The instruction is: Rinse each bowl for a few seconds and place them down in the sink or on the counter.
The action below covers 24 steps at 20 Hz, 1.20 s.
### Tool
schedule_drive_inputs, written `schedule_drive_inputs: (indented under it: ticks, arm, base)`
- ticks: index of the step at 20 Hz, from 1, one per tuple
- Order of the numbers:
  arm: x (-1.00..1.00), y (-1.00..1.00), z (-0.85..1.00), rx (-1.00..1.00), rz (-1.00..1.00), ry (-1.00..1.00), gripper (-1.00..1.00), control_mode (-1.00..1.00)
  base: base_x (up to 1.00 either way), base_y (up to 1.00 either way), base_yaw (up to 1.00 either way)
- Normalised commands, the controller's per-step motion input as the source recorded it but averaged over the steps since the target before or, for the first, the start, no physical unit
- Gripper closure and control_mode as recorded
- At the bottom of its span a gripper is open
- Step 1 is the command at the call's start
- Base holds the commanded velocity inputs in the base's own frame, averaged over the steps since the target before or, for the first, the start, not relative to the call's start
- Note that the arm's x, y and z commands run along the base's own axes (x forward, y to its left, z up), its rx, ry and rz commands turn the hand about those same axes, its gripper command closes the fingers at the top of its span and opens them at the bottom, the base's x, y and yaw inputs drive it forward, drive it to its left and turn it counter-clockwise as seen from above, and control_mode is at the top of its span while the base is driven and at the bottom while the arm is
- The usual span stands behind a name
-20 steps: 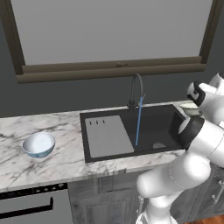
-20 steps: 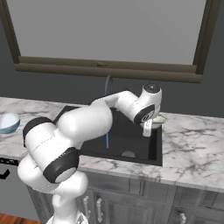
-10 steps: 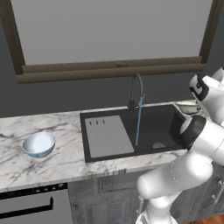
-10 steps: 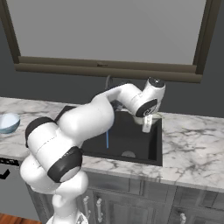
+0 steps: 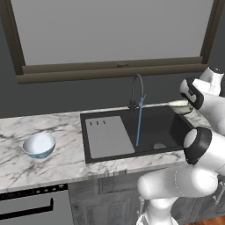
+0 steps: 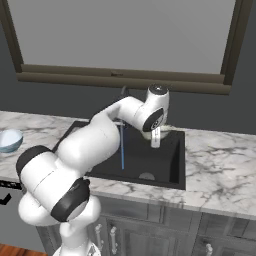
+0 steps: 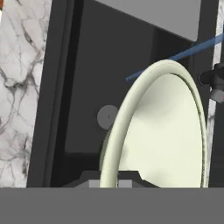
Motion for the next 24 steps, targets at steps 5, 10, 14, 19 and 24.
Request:
schedule_drive_inputs:
  ticks: [5,10,14,19,24]
  arm:
    - [0.11,0.44,-0.06,-0.03,0.02,0.07,1.0,-1.0]
    - [0.2,0.33,-0.07,0.01,0.02,0.15,1.0,-1.0]
    - [0.16,0.33,-0.1,0.02,0.02,0.14,1.0,-1.0]
    - [0.12,0.3,-0.1,0.01,0.02,0.05,1.0,-1.0]
    - [0.01,0.31,-0.08,0.0,0.01,0.0,1.0,-1.0]
  base:
    - [0.0,0.0,0.0]
    - [0.0,0.0,0.0]
    - [0.0,0.0,0.0]
    - [0.0,0.0,0.0]
    - [0.0,0.0,0.0]
